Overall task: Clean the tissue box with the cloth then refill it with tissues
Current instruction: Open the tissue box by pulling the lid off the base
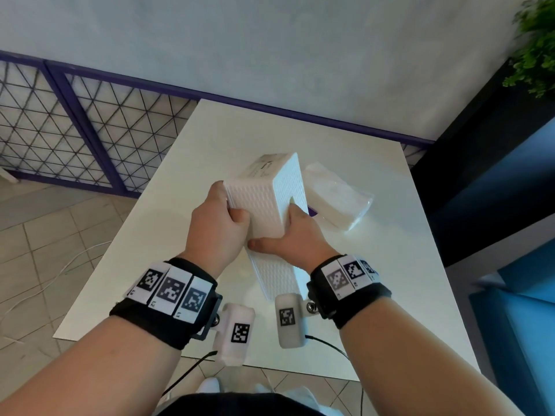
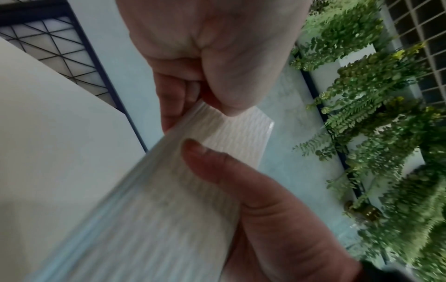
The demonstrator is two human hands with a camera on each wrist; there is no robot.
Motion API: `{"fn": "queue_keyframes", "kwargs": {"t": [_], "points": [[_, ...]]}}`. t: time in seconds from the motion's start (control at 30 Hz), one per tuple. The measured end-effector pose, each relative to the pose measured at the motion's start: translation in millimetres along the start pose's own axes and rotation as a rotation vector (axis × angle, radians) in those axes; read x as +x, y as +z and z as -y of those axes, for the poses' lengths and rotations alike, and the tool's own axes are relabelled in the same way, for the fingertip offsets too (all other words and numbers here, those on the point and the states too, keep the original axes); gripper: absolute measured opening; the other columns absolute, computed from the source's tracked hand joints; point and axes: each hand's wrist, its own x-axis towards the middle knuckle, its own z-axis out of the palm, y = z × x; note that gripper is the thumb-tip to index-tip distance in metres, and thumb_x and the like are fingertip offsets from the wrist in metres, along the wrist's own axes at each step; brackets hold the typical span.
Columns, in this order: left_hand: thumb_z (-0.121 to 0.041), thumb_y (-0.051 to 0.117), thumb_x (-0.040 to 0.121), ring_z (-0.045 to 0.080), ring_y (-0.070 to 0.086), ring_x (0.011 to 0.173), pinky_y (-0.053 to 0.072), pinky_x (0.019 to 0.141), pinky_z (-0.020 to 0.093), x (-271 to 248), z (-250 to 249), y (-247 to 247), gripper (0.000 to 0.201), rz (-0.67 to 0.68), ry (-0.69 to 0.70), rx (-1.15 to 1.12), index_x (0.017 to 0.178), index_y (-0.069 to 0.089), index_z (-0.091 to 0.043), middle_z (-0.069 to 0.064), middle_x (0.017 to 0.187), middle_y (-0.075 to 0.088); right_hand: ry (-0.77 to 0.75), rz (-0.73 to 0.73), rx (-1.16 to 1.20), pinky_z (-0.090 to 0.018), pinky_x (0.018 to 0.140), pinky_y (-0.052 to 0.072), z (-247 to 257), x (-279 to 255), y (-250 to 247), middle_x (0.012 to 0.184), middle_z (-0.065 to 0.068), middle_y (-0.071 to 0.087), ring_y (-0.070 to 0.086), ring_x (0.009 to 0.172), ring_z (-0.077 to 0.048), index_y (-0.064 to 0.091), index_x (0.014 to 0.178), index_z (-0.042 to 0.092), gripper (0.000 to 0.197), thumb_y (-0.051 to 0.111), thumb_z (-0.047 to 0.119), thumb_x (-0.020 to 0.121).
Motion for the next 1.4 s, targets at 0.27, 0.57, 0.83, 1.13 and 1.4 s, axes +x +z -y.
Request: {"fn": "queue_keyframes", "kwargs": {"t": [0.27,0.57,0.83,1.13,1.4], "points": [[-0.008,0.051,0.082,0.025,0.055,0.068,0.038,0.062,0.030,3.0,6.4,2.6,0.020,0.055,-0.053,-0.087,0.102,0.050,-0.011,0.005,0.073,0.061,0.044,-0.054,0.211,-0.052,0.074,0.058,-2.2,3.1,8.1,0.091,-0.011,0.067,0.067,0.083,-0.029,0.055,0.090,0.011,0.069,0.082,0.039,0.033],[-0.015,0.050,0.083,0.025,0.062,0.067,0.053,0.068,0.038,0.6,19.0,4.2,0.026,0.170,-0.053,-0.243,0.109,0.052,-0.017,0.009,0.068,0.066,0.029,-0.040,0.244,-0.051,0.077,0.057,-7.0,3.6,3.9,0.091,-0.011,0.068,0.067,0.085,-0.028,0.055,0.091,0.009,0.068,0.084,0.036,0.036],[-0.009,0.054,0.077,0.033,0.068,0.094,0.058,0.083,0.047,-14.7,26.3,18.9,0.067,0.621,-0.257,-0.556,0.134,0.039,-0.041,0.023,0.097,0.069,0.066,-0.070,0.465,-0.049,0.083,0.058,-10.4,18.4,-6.0,0.101,-0.003,0.072,0.070,0.093,-0.024,0.060,0.103,0.015,0.073,0.088,0.040,0.040],[0.009,0.053,0.082,0.029,0.073,0.082,0.059,0.074,0.046,-8.3,26.5,12.5,0.070,0.544,-0.249,-0.632,0.138,0.037,-0.030,0.017,0.088,0.074,0.029,0.197,0.231,-0.041,0.103,0.046,-23.4,17.6,-5.7,0.138,0.013,0.050,0.053,0.124,-0.012,0.005,0.147,0.048,0.126,0.086,0.054,0.051],[-0.001,0.068,0.076,0.020,0.069,0.092,0.057,0.080,0.040,-12.1,50.1,31.3,0.103,0.448,-0.210,-0.366,0.151,0.006,-0.034,0.005,0.112,0.065,0.045,0.161,0.105,-0.036,0.106,0.042,-26.7,15.5,5.3,0.141,0.007,0.048,0.050,0.126,-0.017,0.008,0.152,0.037,0.117,0.084,0.043,0.064]]}}
